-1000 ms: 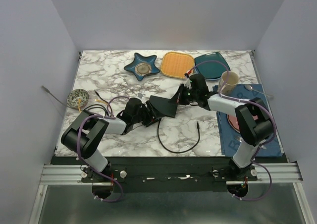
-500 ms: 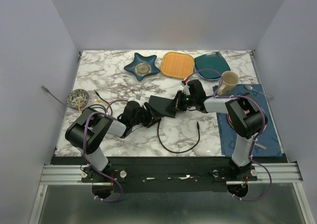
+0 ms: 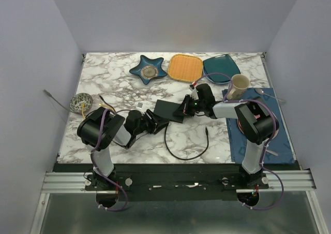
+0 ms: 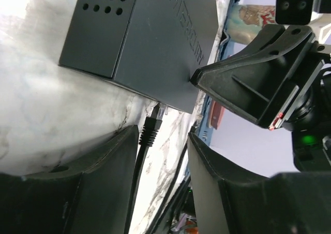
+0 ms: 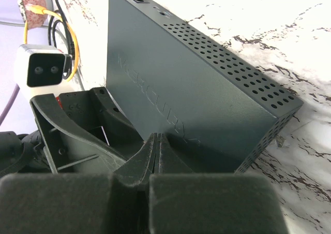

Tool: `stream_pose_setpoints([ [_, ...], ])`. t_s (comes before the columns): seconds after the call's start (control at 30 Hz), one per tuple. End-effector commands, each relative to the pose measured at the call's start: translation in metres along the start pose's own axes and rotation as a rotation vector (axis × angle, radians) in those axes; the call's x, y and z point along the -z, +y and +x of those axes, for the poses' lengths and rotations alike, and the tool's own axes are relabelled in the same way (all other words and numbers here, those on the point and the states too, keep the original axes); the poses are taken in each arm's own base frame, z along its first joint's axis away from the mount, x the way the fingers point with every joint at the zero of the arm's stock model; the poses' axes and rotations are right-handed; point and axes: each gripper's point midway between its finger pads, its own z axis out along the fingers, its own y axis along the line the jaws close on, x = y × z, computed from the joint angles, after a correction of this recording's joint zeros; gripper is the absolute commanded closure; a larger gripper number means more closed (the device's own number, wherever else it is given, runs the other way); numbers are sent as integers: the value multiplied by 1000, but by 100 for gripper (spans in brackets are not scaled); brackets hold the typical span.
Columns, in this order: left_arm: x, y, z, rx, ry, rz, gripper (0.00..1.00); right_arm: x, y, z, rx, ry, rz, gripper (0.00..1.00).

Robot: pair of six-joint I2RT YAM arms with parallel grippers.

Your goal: Pull the plug from the switch port

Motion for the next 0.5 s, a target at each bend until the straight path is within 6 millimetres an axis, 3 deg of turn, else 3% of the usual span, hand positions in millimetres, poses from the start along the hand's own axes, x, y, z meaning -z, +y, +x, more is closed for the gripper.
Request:
stream_pose_setpoints([
  [0.0,-1,-4,1,21,9,44,43,-4,-32,22,-41,46,90,99],
  [0.17,-5,-2,-1,24,5,31,44,-5,-32,21,-36,46,89,99],
  [0.47,-10,8,-4,34,-3,-29,57,-5,-35,22,-35,42,99,99],
])
